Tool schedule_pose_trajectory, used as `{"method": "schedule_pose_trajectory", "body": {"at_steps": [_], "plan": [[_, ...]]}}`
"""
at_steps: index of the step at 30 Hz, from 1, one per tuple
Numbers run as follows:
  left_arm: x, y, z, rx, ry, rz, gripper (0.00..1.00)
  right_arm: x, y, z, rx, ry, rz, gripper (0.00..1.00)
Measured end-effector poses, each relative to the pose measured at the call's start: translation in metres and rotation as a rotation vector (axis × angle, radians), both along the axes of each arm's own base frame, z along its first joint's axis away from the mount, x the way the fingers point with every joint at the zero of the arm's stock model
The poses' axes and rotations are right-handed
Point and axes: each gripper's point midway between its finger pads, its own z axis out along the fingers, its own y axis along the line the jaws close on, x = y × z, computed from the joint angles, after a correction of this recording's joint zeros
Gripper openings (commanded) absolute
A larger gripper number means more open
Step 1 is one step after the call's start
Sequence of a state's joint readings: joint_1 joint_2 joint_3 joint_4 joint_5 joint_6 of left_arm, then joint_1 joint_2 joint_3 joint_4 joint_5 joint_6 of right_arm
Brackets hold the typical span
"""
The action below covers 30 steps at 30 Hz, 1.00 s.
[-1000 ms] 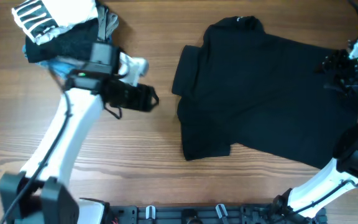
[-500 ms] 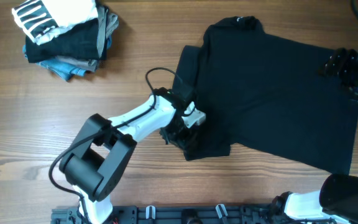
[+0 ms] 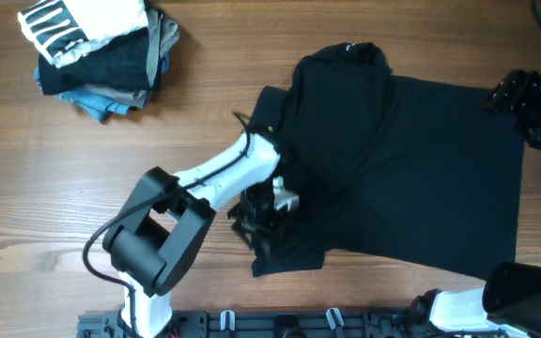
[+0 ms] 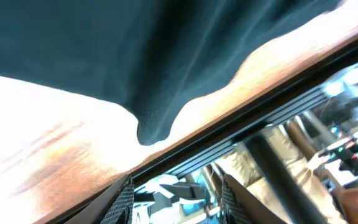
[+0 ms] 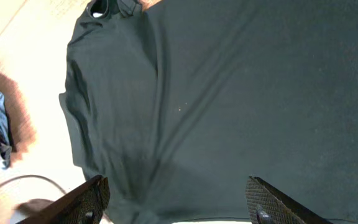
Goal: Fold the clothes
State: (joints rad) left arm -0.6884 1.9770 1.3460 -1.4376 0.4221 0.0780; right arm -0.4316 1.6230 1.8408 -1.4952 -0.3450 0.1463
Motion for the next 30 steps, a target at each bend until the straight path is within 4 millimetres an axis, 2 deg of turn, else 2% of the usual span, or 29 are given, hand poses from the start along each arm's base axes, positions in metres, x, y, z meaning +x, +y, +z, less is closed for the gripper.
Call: {"method": "schedule_pose_trajectory", "body": {"at_steps": [2,3,4,5,6,8,10,12,14,16,20,23,26,28,29,30], "plan": [[0.023,-0.010,0.020,-0.042,-0.042,0.035,0.45,-0.001,-0.002,-0.001,-0.011,0.005,-0.004,0.77],[0.043,-0.018,0.033,-0.085,-0.093,0.058,0.41,-0.001,-0.003,-0.001,-0.018,0.010,-0.009,0.77],[0.070,-0.026,0.047,-0.141,-0.171,0.087,0.36,-0.002,-0.005,-0.002,-0.026,0.015,-0.013,0.76],[0.091,-0.028,0.052,-0.174,-0.239,0.105,0.25,-0.002,-0.005,-0.003,-0.026,0.020,-0.016,0.76],[0.123,-0.030,0.053,-0.199,-0.352,0.139,0.21,-0.003,-0.005,-0.006,-0.024,0.027,-0.017,0.77],[0.169,-0.018,0.051,-0.189,-0.502,0.209,0.09,-0.005,-0.005,-0.016,-0.017,0.050,-0.017,0.76],[0.215,-0.008,0.049,-0.202,-0.646,0.281,0.04,-0.008,-0.004,-0.028,-0.005,0.079,-0.017,0.75],[0.258,0.008,0.047,-0.216,-0.775,0.357,0.04,-0.010,-0.003,-0.043,0.009,0.109,-0.019,0.74],[0.274,0.013,0.041,-0.227,-0.811,0.385,0.04,-0.009,-0.004,-0.057,0.011,0.118,-0.020,0.73],[0.281,0.003,0.030,-0.284,-0.801,0.368,0.04,-0.004,-0.006,-0.071,0.007,0.112,-0.020,0.72],[0.272,-0.012,-0.010,-0.326,-0.692,0.336,0.04,-0.004,-0.007,-0.093,0.011,0.127,-0.027,0.74],[0.262,-0.014,-0.055,-0.307,-0.592,0.336,0.04,-0.009,-0.005,-0.103,0.023,0.153,-0.039,0.76],[0.266,-0.010,-0.058,-0.288,-0.600,0.352,0.04,-0.025,-0.009,-0.125,0.010,0.246,-0.121,0.73],[0.278,0.011,-0.060,-0.155,-0.653,0.425,0.04,-0.039,-0.016,-0.144,-0.022,0.315,-0.192,0.73],[0.285,0.028,-0.060,-0.098,-0.674,0.465,0.04,-0.052,-0.017,-0.162,-0.035,0.370,-0.226,0.74],[0.295,0.053,-0.060,-0.033,-0.698,0.519,0.04,-0.059,-0.017,-0.171,-0.038,0.398,-0.243,0.75]]}}
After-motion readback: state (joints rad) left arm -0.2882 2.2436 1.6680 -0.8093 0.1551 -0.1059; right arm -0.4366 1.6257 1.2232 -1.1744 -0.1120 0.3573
